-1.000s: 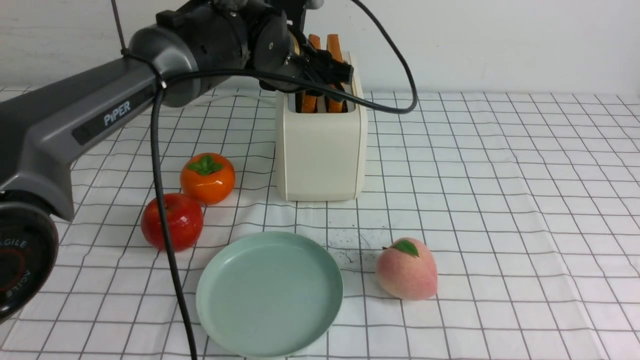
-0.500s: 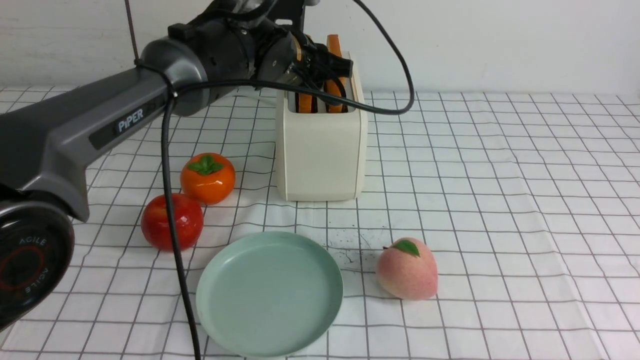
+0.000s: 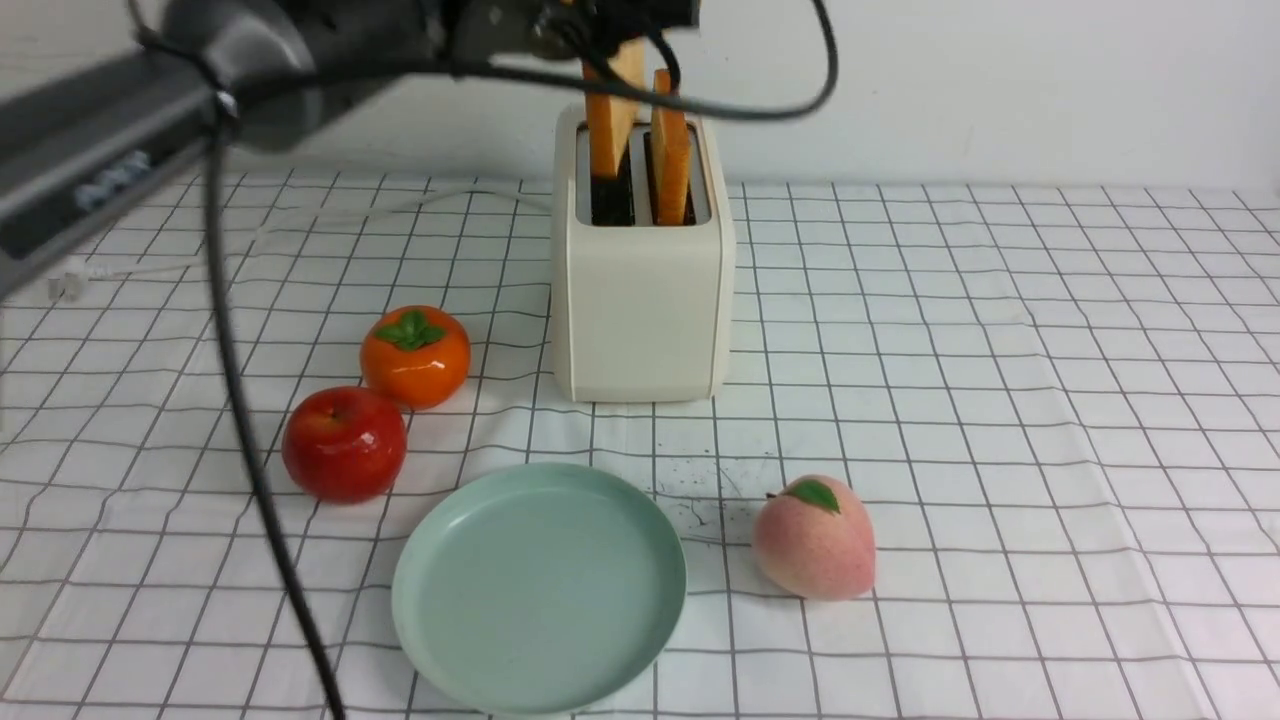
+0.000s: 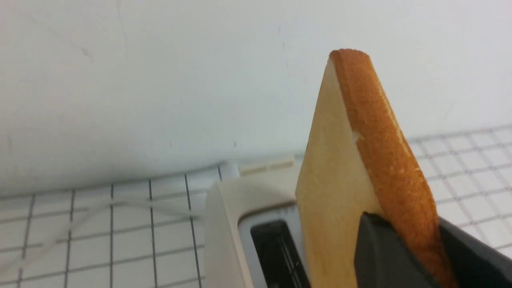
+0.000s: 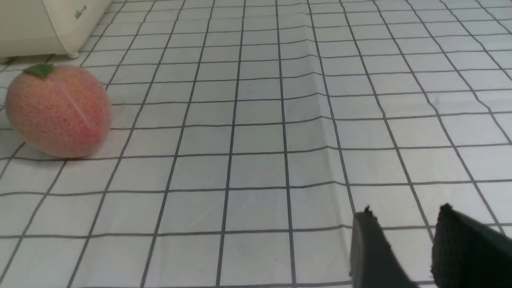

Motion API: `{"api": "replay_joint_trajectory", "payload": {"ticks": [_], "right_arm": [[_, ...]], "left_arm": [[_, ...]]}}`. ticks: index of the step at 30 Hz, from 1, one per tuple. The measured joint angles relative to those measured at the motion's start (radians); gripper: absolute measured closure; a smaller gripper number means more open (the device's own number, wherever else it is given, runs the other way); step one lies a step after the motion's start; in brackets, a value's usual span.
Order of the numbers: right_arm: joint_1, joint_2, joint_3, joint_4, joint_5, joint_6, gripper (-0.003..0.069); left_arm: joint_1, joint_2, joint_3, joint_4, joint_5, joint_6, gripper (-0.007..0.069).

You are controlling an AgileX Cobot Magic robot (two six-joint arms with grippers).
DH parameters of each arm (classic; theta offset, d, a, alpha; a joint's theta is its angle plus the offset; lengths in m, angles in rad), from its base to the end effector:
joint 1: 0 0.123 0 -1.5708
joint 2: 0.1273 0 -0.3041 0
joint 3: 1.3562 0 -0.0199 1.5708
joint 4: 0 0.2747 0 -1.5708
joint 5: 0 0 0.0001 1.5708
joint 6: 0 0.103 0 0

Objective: Take toasted bread from bread machine on white checkered table place on plate.
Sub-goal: 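Reach for a toast slice standing in the toaster with the left gripper, then place the slice of bread on the plate with the left gripper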

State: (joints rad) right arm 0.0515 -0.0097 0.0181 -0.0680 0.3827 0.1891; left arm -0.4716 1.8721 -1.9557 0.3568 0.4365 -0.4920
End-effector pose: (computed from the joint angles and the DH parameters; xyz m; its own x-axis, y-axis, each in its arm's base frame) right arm 0.0686 0.0009 0.1693 -0.2991 0.1104 -0.9478 0.0104 0.9936 0.1124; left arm 0.4457 -0.2102 0.4415 -0.2631 -0.0495 -0.9635 0.2820 0.9511 -0.1259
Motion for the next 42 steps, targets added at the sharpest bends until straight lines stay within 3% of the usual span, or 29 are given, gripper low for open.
{"api": "replay_joint_trajectory", "payload": {"ticks": [6,10,11,12,16,21,23,29,32,37,42], "right_arm": [[0.000,0.000,0.000,0.000,0.000,0.000,0.0419],[0.000,0.000,0.000,0.000,0.000,0.000,0.0419],[0.000,0.000,0.000,0.000,0.000,0.000,0.0419],[0.000,0.000,0.000,0.000,0.000,0.000,0.0419],[0.000,0.000,0.000,0.000,0.000,0.000,0.0419],[0.000,0.000,0.000,0.000,0.000,0.000,0.0419],[0.000,0.000,0.000,0.000,0.000,0.000,0.0419],[0.000,0.000,0.000,0.000,0.000,0.000,0.0419],[0.000,0.000,0.000,0.000,0.000,0.000,0.0419],[0.000,0.000,0.000,0.000,0.000,0.000,0.0419],[0.000,0.000,0.000,0.000,0.000,0.000,0.0419]], "left_arm": [[0.000,-0.231,0.001,-0.098,0.243,0.055,0.0537],[0.000,-0.405,0.185,-0.357,0.409,0.234,0.0537],[0.000,-0.405,0.185,-0.357,0.412,0.241,0.0537],[0.000,-0.455,0.301,-0.457,0.432,0.297,0.0537],[0.000,-0.571,0.641,-0.661,0.419,0.452,0.0537],[0.017,-0.613,0.947,-0.821,0.324,0.605,0.0537],[0.051,-0.602,0.990,-0.882,0.317,0.649,0.0537],[0.290,-0.572,1.008,-1.169,0.379,0.915,0.0537],[0.339,-0.545,1.008,-1.241,0.424,0.990,0.0537],[0.351,-0.419,1.008,-1.385,0.457,1.107,0.0537],[0.351,-0.333,1.008,-1.452,0.433,1.176,0.0537]]}}
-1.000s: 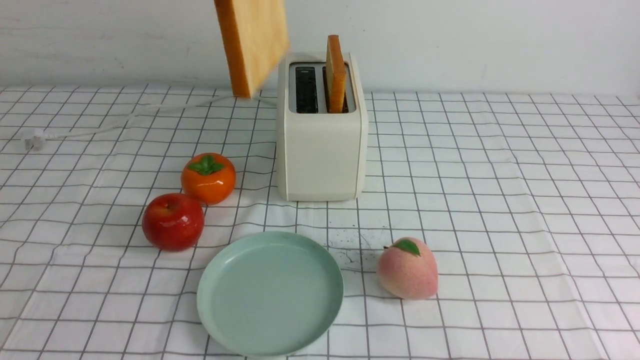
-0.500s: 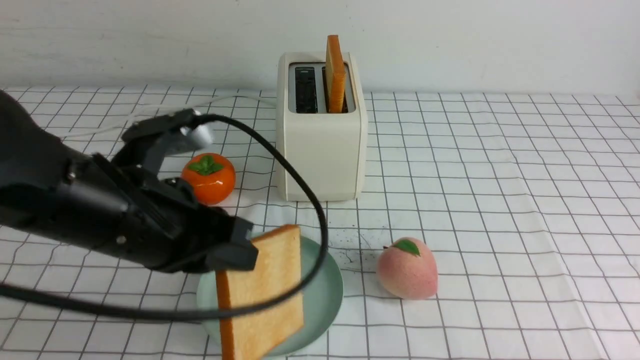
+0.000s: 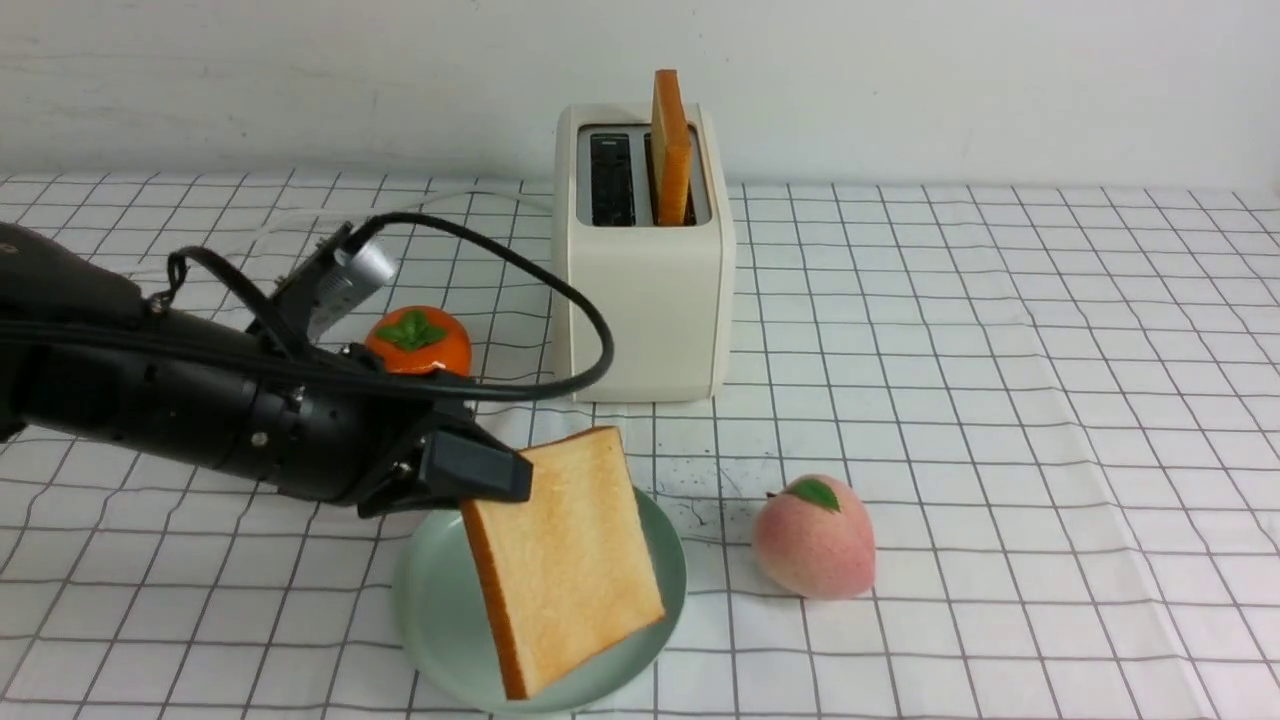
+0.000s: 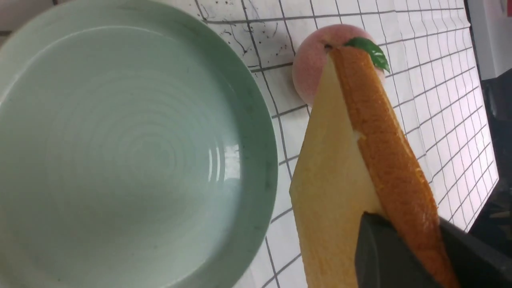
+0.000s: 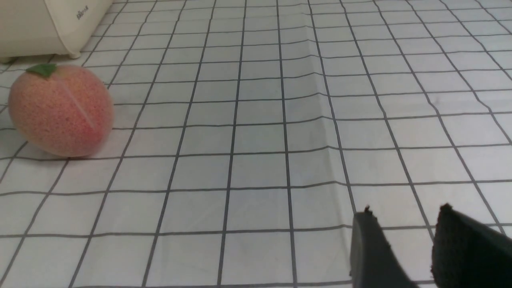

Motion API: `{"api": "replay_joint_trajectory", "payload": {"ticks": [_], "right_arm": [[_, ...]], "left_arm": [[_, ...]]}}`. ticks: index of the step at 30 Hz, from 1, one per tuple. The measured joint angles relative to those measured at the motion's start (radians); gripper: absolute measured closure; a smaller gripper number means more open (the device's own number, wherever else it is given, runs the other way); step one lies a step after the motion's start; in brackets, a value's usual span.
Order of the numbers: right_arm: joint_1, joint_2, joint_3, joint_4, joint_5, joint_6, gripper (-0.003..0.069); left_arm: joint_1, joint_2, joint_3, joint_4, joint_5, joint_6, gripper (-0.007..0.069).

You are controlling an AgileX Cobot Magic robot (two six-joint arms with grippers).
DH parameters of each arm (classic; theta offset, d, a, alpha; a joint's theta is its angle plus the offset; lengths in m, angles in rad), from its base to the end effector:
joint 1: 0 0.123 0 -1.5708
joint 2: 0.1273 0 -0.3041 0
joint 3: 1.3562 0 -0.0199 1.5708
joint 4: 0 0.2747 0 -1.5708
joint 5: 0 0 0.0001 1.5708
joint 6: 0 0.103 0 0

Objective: Take toasted bread from bread machine on white checkered table place on plate.
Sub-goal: 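Place the slice of bread on the plate with the left gripper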

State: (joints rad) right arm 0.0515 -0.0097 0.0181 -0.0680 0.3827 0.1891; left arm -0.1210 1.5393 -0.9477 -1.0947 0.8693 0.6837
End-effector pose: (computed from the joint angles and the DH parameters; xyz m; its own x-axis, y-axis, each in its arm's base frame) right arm 0.0686 0.0009 0.1693 -0.2991 0.1104 -0.9478 0.0104 0.9936 0.1124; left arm 0.3091 -0.1081 0.2467 -0.9127 -0.0453 -0.4061 0.2651 0.6907 -0.6728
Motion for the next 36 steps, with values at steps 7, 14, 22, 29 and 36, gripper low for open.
{"api": "replay_joint_trajectory", "payload": {"ticks": [7,14,22,29,36], "right_arm": [[0.000,0.000,0.000,0.000,0.000,0.000,0.0419],[0.000,0.000,0.000,0.000,0.000,0.000,0.0419],[0.000,0.000,0.000,0.000,0.000,0.000,0.0419],[0.000,0.000,0.000,0.000,0.000,0.000,0.0419],[0.000,0.000,0.000,0.000,0.000,0.000,0.0419]], "left_arm": [[0.000,0.048,0.000,0.007,-0.111,0.021,0.0537],[0.000,0.079,0.000,0.009,-0.122,0.021,0.0530],[-0.046,0.079,0.000,-0.006,-0.169,0.050,0.0494],[-0.129,0.079,0.000,0.041,-0.303,0.080,0.0470],[-0.131,0.071,0.000,0.057,-0.323,0.078,0.0279]]}}
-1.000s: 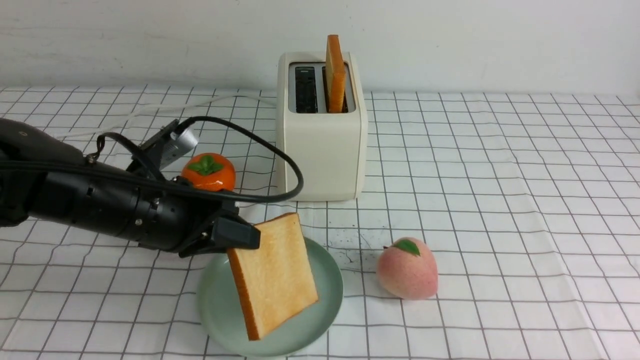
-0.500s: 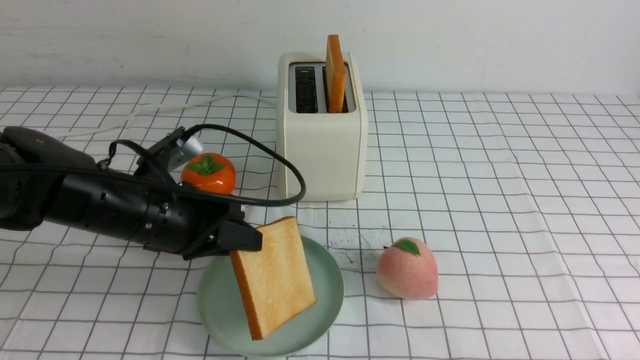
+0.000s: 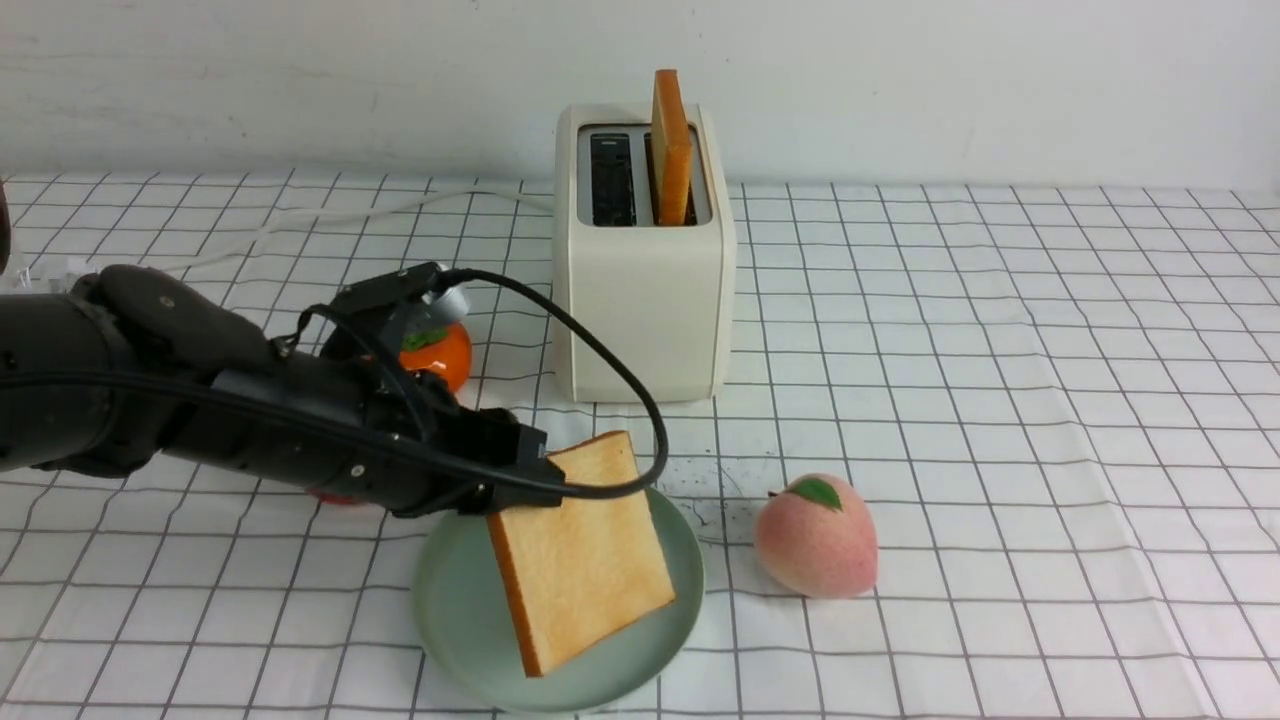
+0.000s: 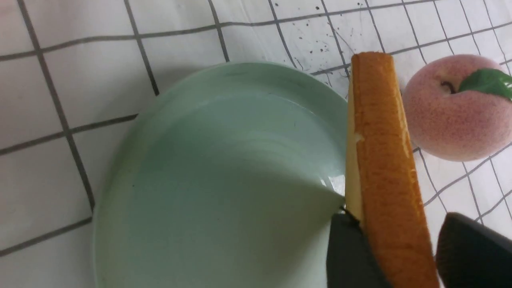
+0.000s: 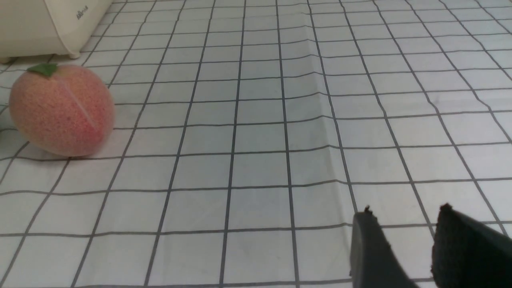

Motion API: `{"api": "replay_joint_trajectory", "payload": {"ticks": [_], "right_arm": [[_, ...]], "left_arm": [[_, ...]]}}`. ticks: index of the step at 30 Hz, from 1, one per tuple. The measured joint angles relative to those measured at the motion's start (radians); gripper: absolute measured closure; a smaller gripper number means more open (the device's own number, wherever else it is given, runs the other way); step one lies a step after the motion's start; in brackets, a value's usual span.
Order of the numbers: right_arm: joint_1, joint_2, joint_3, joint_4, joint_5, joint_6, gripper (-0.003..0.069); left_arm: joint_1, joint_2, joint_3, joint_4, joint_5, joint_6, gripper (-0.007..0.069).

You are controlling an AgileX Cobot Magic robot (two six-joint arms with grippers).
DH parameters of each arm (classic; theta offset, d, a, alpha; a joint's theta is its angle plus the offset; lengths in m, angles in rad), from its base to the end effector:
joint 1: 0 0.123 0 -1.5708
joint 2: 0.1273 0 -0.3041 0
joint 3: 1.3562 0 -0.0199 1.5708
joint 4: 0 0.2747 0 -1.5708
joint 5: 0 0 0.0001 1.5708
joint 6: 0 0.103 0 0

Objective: Take toasted bread from bread machine on white checkered table place on plate.
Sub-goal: 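Place the slice of bread on the plate with the left gripper, then grasp the toast slice in the toaster and pull it up out of the slot with the right gripper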

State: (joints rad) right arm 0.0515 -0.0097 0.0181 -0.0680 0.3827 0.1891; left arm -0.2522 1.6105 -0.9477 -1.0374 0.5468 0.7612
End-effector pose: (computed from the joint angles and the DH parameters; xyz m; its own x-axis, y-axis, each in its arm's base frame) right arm 0.0686 0.0009 0.1693 -0.2991 0.1104 -0.9478 0.0104 0.9936 0.1124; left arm 0.3281 -0.1323 0.2193 -0.8300 0.0261 -0.5572 0.3392 0.8167 -0.4669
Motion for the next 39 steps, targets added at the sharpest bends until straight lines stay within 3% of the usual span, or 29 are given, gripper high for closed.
{"api": "replay_joint_trajectory", "payload": {"ticks": [7,13,17,21,23,28,29,33,39], "right_arm": [[0.000,0.000,0.000,0.000,0.000,0.000,0.0419],[0.000,0.000,0.000,0.000,0.000,0.000,0.0419],[0.000,0.000,0.000,0.000,0.000,0.000,0.0419],[0.000,0.000,0.000,0.000,0.000,0.000,0.0419],[0.000,0.000,0.000,0.000,0.000,0.000,0.0419],[0.000,0.000,0.000,0.000,0.000,0.000,0.0419],[0.000,0.000,0.000,0.000,0.000,0.000,0.0419],[0.000,0.000,0.000,0.000,0.000,0.000,0.0419],[0.000,0.000,0.000,0.000,0.000,0.000,0.0419]], "left_arm": [[-0.001,-0.158,0.000,0.124,-0.074,0.000,0.0102],[-0.001,-0.326,0.000,0.224,-0.129,-0.007,0.0076],[-0.001,-0.475,0.000,0.238,-0.126,-0.079,0.0200],[-0.001,-0.608,0.000,0.330,-0.040,-0.253,0.0525],[-0.001,-0.666,0.000,0.430,0.037,-0.334,0.0634],[-0.001,-0.768,0.036,0.634,0.143,-0.532,0.0638],[-0.001,-0.821,0.073,0.715,0.127,-0.619,0.0638],[-0.001,-0.920,0.160,0.811,0.018,-0.699,0.0638],[-0.001,-1.013,0.280,0.823,-0.137,-0.724,0.0638]]}}
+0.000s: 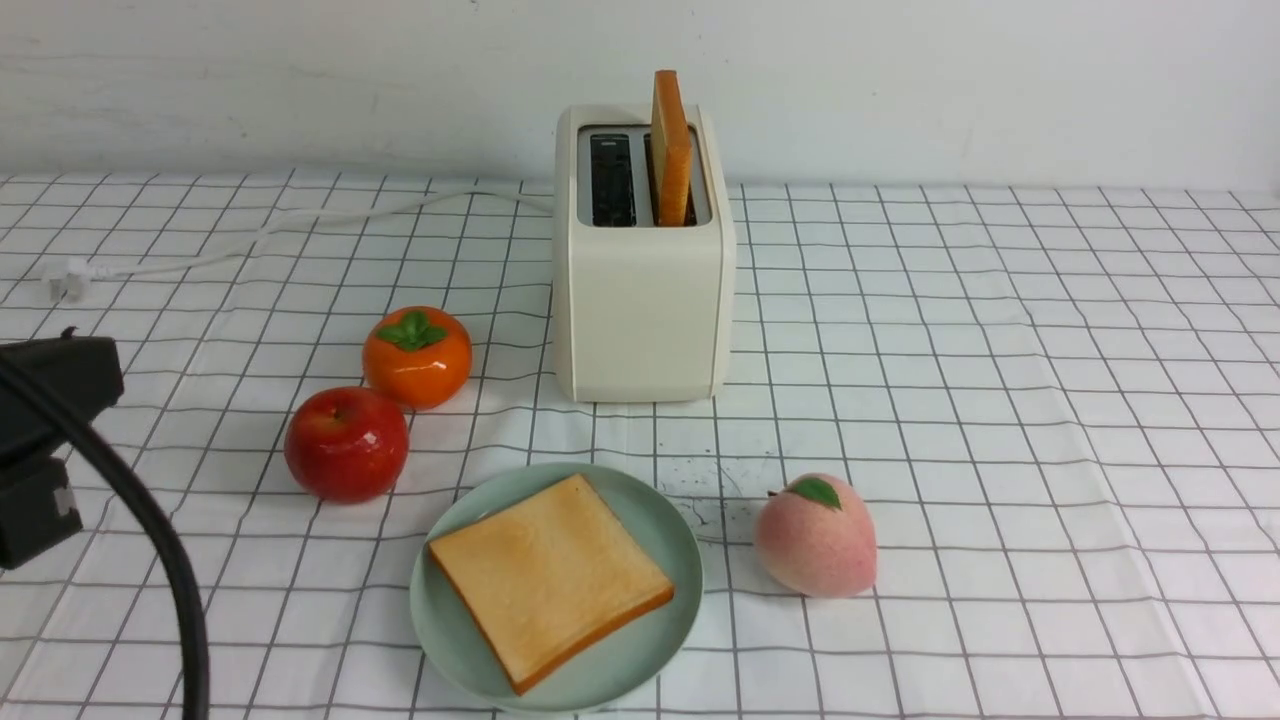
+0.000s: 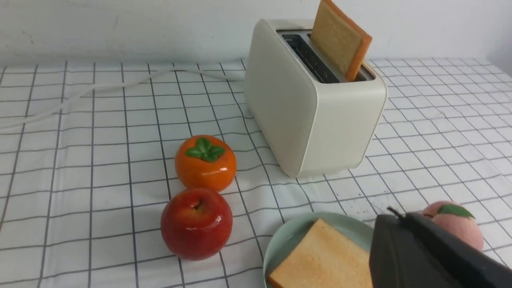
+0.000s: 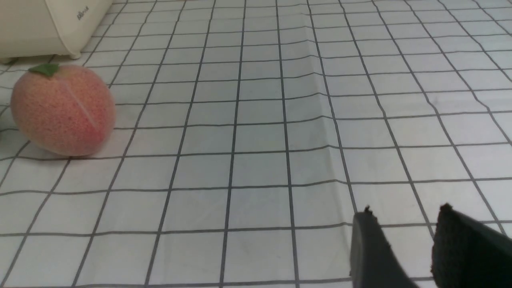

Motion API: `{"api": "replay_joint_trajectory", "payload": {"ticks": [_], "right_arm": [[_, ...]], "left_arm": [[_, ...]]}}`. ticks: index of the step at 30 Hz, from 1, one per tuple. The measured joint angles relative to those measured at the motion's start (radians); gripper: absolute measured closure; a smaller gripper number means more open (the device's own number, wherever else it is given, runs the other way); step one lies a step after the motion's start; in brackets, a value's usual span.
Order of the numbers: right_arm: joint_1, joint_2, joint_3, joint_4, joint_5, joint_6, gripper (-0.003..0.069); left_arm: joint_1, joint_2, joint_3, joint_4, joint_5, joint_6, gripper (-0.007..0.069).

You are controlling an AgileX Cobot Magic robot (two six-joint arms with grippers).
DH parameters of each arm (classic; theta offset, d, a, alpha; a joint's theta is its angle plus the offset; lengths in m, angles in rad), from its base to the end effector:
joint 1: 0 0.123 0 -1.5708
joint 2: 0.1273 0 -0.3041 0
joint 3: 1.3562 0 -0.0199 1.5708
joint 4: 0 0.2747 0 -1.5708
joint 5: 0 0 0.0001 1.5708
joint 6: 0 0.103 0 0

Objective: Take toasted bread from bread machine on white checkered table place on plate.
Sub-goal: 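Grasp the toast slice in the toaster and pull it up out of the slot with the right gripper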

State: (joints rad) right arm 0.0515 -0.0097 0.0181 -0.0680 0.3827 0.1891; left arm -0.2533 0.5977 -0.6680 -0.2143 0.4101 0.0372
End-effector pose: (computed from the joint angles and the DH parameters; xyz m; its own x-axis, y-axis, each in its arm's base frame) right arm 0.0686 0.0009 0.1693 -0.2991 0.1104 -0.9478 0.0104 0.9936 0.1124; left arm 0.1335 -0.0436 0.3625 -0.2834 -0.0904 -0.9547 0.2879 0.9416 -0.1746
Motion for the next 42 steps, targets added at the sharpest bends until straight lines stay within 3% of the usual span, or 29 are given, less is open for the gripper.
{"api": "replay_joint_trajectory", "payload": {"ticks": [7,11,14,19,23,25,29,32,35,42], "right_arm": [[0.000,0.000,0.002,-0.026,-0.025,0.010,0.0419],[0.000,0.000,0.009,0.074,-0.133,0.141,0.0419],[0.000,0.000,0.009,0.218,-0.324,0.298,0.0419],[0.001,0.004,-0.021,0.274,-0.407,0.430,0.0448],[0.033,0.128,-0.191,0.242,-0.226,0.449,0.0511],[0.079,0.249,-0.325,0.205,-0.076,0.391,0.0550],[0.207,0.610,-0.686,0.169,0.342,0.129,0.0610],[0.268,0.834,-0.883,0.169,0.519,0.036,0.0618],[0.298,0.970,-0.997,0.169,0.569,0.016,0.0619],[0.473,1.388,-1.399,0.127,0.555,0.003,0.0617]], "left_arm": [[0.000,-0.005,0.028,-0.011,-0.025,-0.002,0.0638],[0.000,-0.005,0.028,-0.023,-0.027,-0.002,0.0638],[0.000,-0.005,0.028,-0.070,-0.027,-0.001,0.0638],[0.000,-0.005,0.028,-0.092,-0.023,0.024,0.0638],[0.000,-0.005,0.028,-0.096,-0.024,0.031,0.0638],[0.000,-0.005,0.028,-0.098,-0.024,0.032,0.0638],[0.000,-0.005,0.028,-0.119,-0.023,0.034,0.0638],[0.000,-0.005,0.028,-0.125,-0.023,0.036,0.0638],[0.000,-0.005,0.028,-0.125,-0.020,0.044,0.0638],[0.000,-0.005,0.028,-0.129,0.025,0.046,0.0638]]}}
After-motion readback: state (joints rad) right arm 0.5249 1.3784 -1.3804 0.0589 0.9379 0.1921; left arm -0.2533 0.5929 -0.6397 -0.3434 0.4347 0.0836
